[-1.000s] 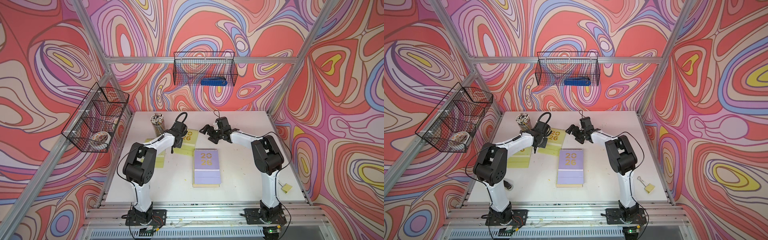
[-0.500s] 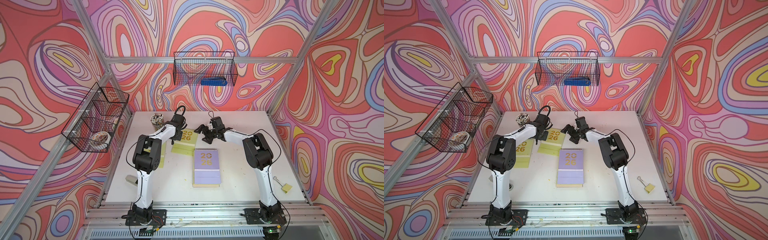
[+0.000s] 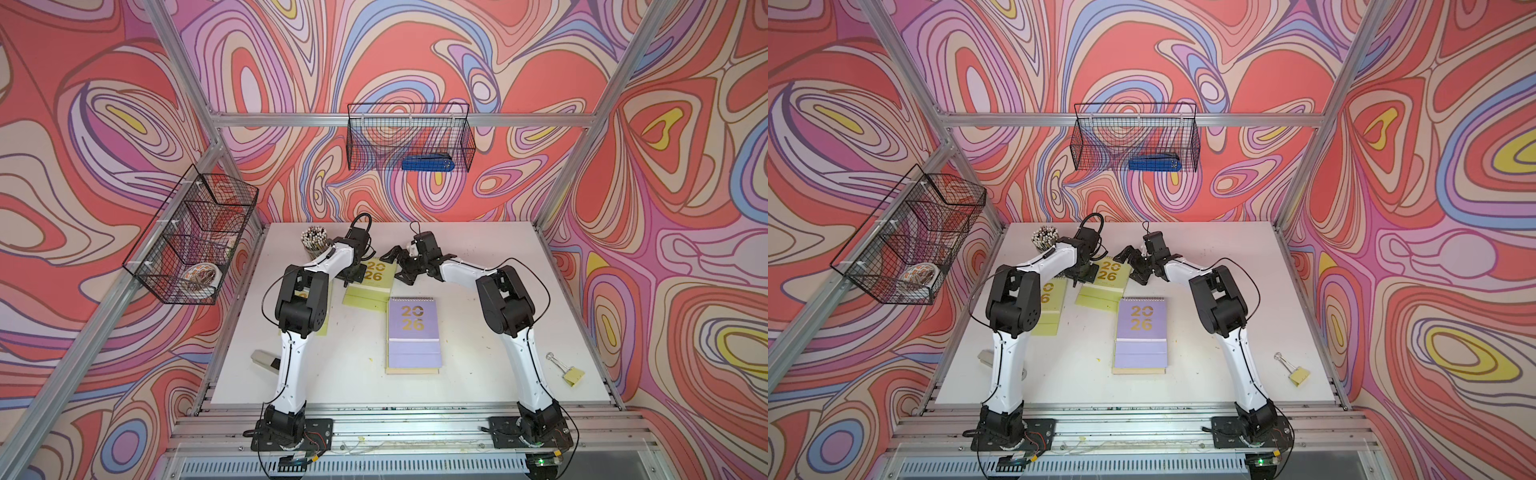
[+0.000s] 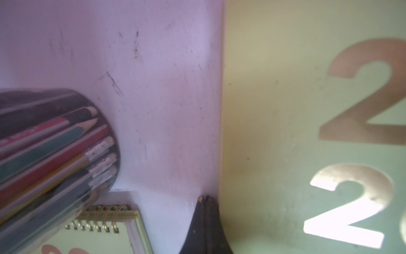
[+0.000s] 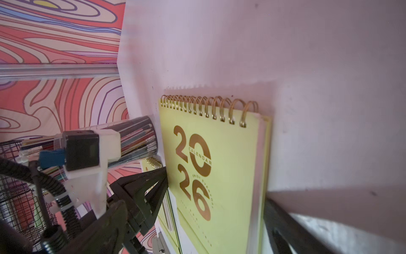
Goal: Stack the calendars
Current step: Pick up the calendar at the center of the board.
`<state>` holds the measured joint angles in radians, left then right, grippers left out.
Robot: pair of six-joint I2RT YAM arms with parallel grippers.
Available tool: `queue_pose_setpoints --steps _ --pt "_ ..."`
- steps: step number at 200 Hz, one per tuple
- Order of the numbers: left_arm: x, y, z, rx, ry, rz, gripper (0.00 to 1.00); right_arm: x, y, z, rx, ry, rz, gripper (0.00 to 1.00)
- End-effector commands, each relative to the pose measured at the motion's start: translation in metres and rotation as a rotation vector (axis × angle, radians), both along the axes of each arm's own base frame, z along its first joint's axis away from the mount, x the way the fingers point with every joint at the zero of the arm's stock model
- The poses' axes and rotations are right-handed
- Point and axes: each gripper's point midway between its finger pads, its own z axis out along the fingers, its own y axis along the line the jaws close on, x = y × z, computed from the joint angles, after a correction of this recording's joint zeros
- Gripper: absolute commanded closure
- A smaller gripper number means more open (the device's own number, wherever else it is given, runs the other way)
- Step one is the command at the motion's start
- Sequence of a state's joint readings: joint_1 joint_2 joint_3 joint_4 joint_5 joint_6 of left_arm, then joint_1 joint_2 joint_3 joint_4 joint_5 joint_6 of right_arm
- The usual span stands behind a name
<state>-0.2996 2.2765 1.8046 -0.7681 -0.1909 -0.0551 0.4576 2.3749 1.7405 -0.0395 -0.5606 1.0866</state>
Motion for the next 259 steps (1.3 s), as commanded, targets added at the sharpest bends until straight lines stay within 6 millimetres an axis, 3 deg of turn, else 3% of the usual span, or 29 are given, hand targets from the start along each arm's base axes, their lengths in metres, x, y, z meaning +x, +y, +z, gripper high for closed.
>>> queue_pose_setpoints --steps 1,58,120,176,240,259 --pt "-0.018 -0.007 -0.018 -0.028 0.107 -0.026 1.0 -0.012 0.014 -0.032 0.022 0.079 0.026 0.03" --pt "-0.015 -0.008 -0.016 -0.057 0.11 -0.025 1.0 -0.01 0.036 0.024 0.257 -0.073 0.101 0.07" --pt "-0.007 -0.001 0.0 -0.029 0.072 -0.02 1.0 -0.01 0.029 0.029 0.23 -0.11 0.073 0.28" --pt "-0.004 0.0 0.018 -0.02 0.041 -0.02 1.0 -0.002 0.027 0.045 0.209 -0.162 0.054 0.53" --pt "0.006 0.011 0.058 0.04 -0.047 -0.026 1.0 0.008 0.03 0.061 0.224 -0.213 0.048 0.97" --pt "0.006 0.014 0.071 0.052 -0.071 -0.024 1.0 0.011 0.034 0.066 0.251 -0.219 0.051 1.0"
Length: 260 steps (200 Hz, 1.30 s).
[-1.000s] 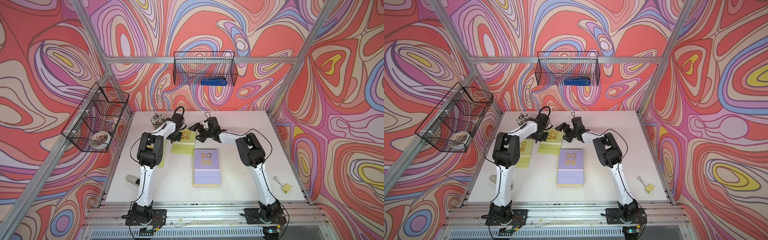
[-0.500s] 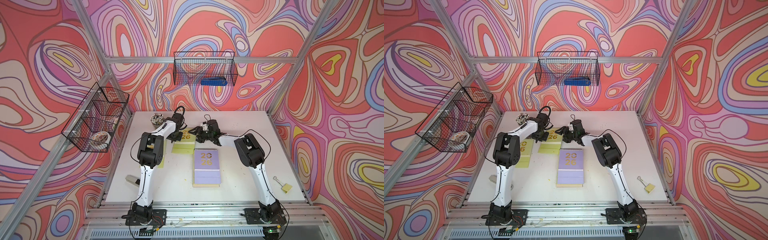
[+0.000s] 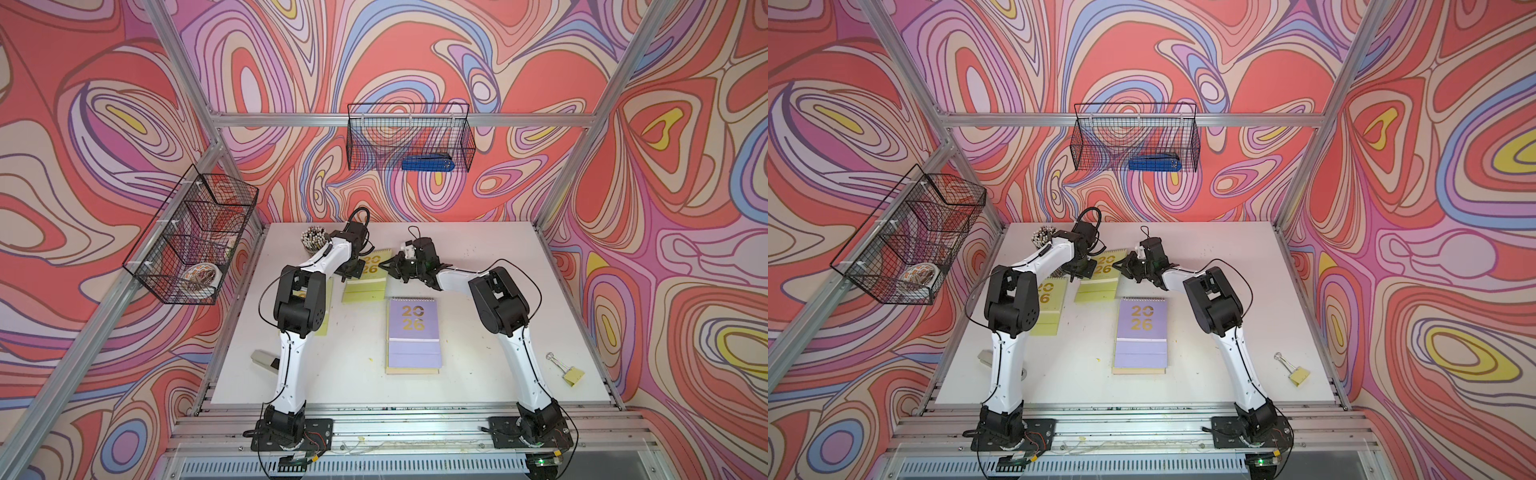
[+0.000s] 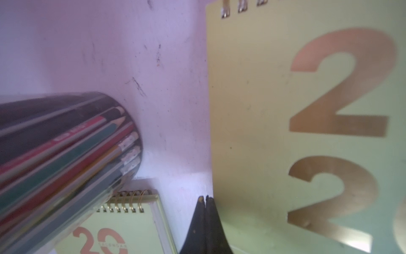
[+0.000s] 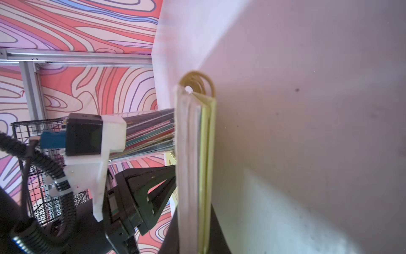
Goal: Stack the calendars
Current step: Pick up the calendar at the center of the board, then place the calendar at the calendar.
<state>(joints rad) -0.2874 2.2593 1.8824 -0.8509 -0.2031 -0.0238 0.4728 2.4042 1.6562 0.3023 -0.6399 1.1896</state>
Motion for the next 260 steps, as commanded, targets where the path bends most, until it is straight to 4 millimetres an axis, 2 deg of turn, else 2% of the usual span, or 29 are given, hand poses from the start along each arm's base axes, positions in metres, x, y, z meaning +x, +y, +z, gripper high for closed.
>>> queue_pose_setpoints --steps 1,38,76,111,142,157,168,171,177,206,240,260 --pt "0.0 0.007 0.043 0.035 -0.061 -0.011 1.0 0.011 0.011 0.053 0.077 -0.119 0.007 1.0" --pt "-0.007 0.002 0.072 -0.001 -0.109 -0.001 1.0 0.01 0.003 0.081 0.076 -0.164 0.0 1.0" --pt "-0.024 -0.008 0.106 -0.083 -0.176 0.024 1.0 -0.003 -0.028 0.103 0.12 -0.175 -0.03 1.0" --pt "-0.051 -0.02 0.139 -0.206 -0.245 0.049 1.0 -0.036 -0.054 0.12 0.124 -0.185 -0.023 1.0" --pt "-0.083 -0.043 0.158 -0.394 -0.322 0.053 1.0 -0.075 -0.071 0.129 0.132 -0.192 0.008 1.0" --pt "-0.101 -0.055 0.16 -0.494 -0.338 0.054 1.0 -0.097 -0.077 0.131 0.153 -0.19 0.043 1.0" --pt "-0.113 -0.062 0.16 -0.557 -0.352 0.064 1.0 -0.114 -0.081 0.124 0.145 -0.175 0.067 1.0" --pt "-0.116 -0.063 0.159 -0.572 -0.356 0.066 1.0 -0.12 -0.083 0.131 0.148 -0.191 0.073 1.0" --pt "-0.122 -0.066 0.16 -0.603 -0.364 0.067 1.0 -0.13 -0.086 0.131 0.14 -0.195 0.083 1.0" --pt "-0.149 -0.073 0.155 -0.708 -0.372 0.105 1.0 -0.173 -0.104 0.113 0.048 -0.185 0.113 1.0" --pt "-0.172 -0.078 0.14 -0.779 -0.346 0.152 1.0 -0.208 -0.12 0.093 -0.015 -0.164 0.125 1.0" --pt "-0.183 -0.084 0.124 -0.81 -0.295 0.173 1.0 -0.223 -0.128 0.079 -0.038 -0.149 0.124 1.0"
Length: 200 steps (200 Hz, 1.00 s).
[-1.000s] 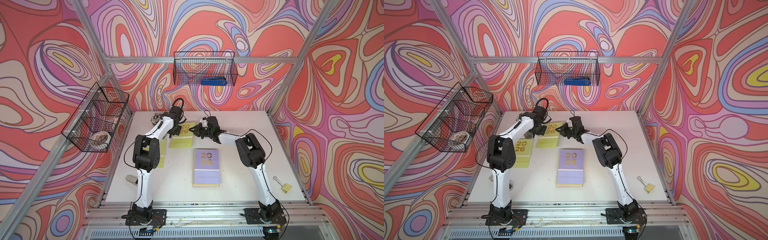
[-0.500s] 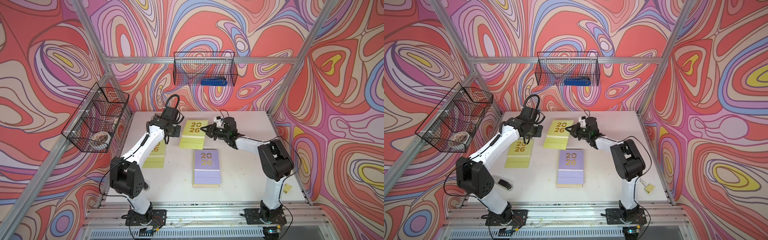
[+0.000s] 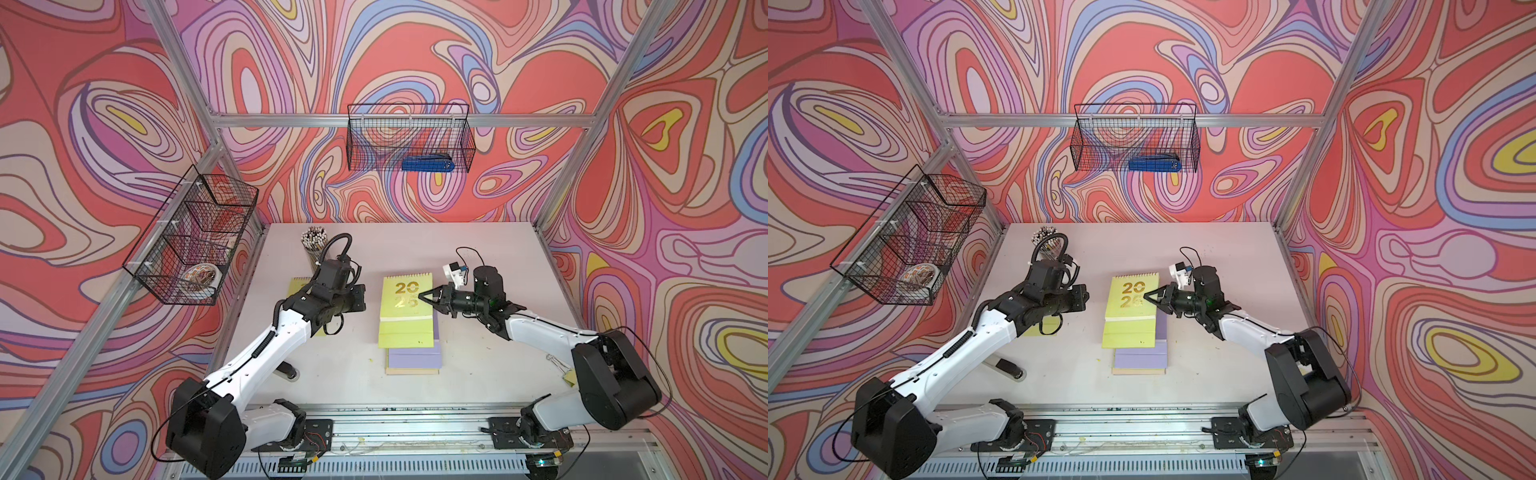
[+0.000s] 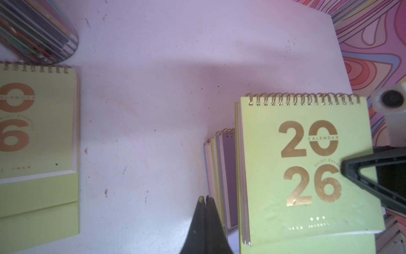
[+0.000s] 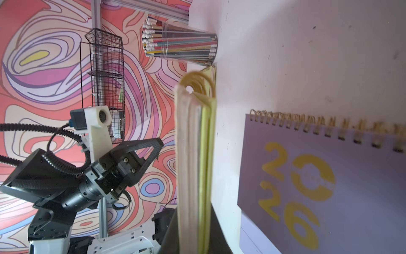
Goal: Stack the calendars
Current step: Place the calendar at the calendar.
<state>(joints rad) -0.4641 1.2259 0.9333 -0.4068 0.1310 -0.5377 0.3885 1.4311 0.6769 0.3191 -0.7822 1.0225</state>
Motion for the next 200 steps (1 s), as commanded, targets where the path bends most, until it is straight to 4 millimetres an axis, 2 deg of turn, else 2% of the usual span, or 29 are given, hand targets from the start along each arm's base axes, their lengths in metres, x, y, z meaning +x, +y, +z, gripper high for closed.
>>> queue_pose_setpoints --steps 1,34,68,92,200 --pt "-0.004 -0.013 -0.002 -0.11 0.024 0.027 1.0 -0.018 -0.007 -0.013 -0.04 -0.018 0.023 1.0" --pt "-0.017 -0.025 -0.026 -0.135 0.077 0.016 1.0 -0.03 -0.013 -0.029 -0.05 -0.002 0.024 1.0" --pt "-0.027 -0.031 -0.05 -0.119 0.151 -0.001 1.0 -0.03 -0.012 -0.036 -0.057 -0.006 0.033 1.0" --pt "-0.033 -0.036 -0.065 -0.096 0.188 -0.013 1.0 -0.027 -0.01 -0.034 -0.051 -0.029 0.039 1.0" --pt "-0.043 -0.05 -0.1 -0.084 0.296 -0.05 1.0 -0.011 -0.011 -0.035 -0.071 -0.072 0.025 1.0"
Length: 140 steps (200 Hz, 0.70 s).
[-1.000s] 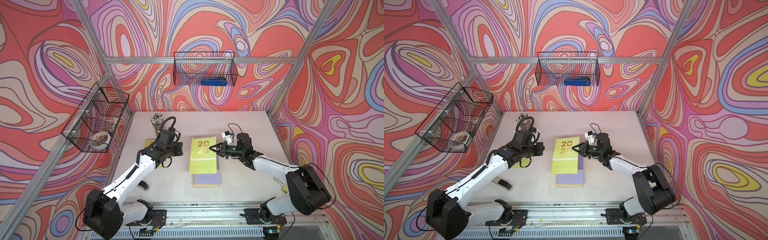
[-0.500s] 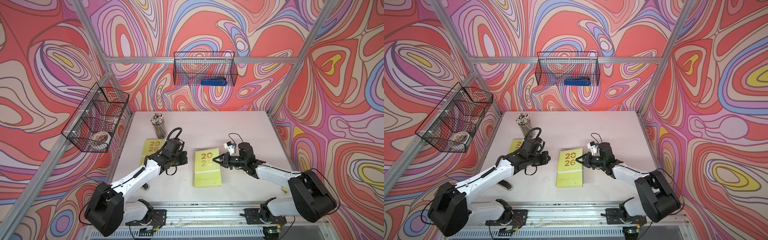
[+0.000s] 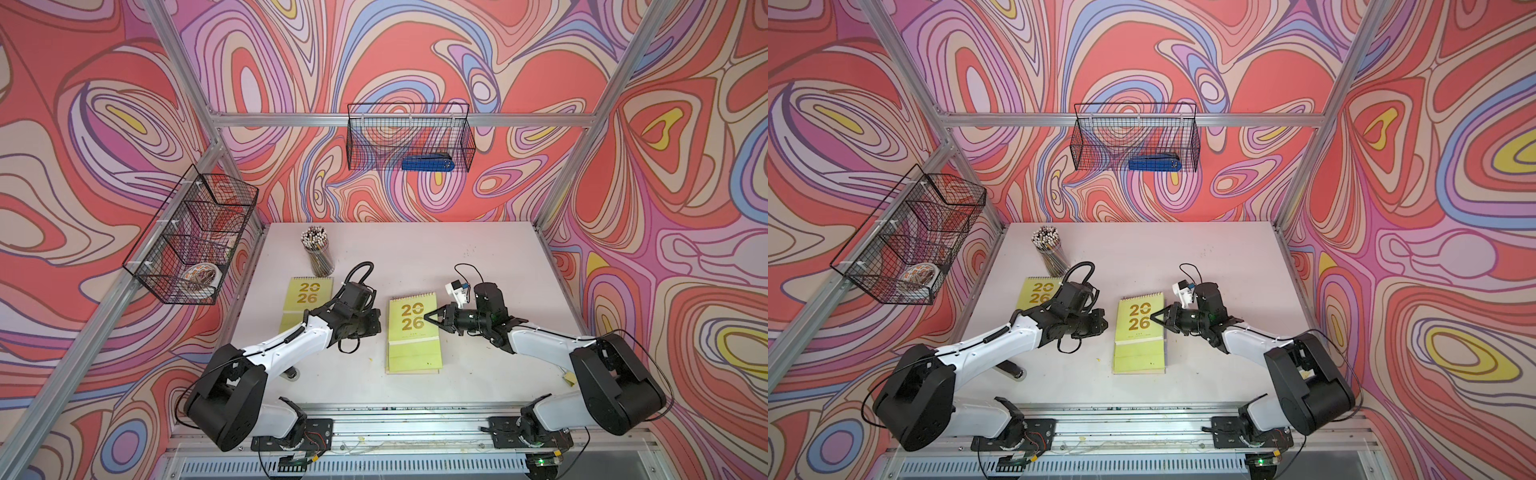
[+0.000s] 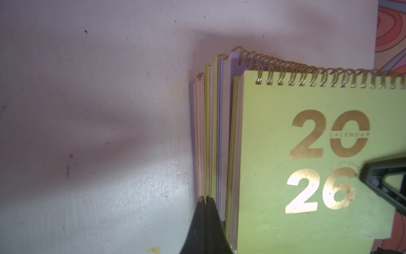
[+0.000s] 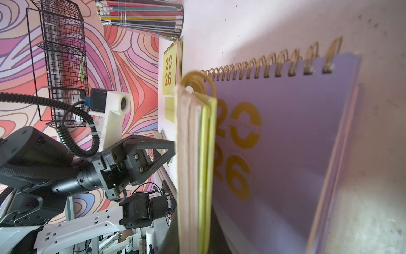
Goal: Stack the calendars
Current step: Place the calendar at the calendar.
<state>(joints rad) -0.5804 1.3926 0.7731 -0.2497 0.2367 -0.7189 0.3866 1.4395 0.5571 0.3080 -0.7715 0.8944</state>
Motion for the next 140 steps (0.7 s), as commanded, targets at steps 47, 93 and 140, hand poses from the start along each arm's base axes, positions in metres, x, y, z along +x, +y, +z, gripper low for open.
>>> queue_pose_setpoints --steps 47,93,140 --pt "-0.01 -0.007 -0.018 0.0 0.054 -0.013 1.0 0.016 0.002 0.021 0.063 -0.089 -0.001 1.0" --pt "-0.011 -0.011 -0.022 0.002 0.066 -0.024 1.0 0.016 0.001 0.007 0.019 -0.056 0.004 1.0" --pt "-0.013 -0.015 -0.026 0.007 0.073 -0.035 1.0 0.016 -0.002 0.0 -0.012 -0.036 -0.008 1.0"
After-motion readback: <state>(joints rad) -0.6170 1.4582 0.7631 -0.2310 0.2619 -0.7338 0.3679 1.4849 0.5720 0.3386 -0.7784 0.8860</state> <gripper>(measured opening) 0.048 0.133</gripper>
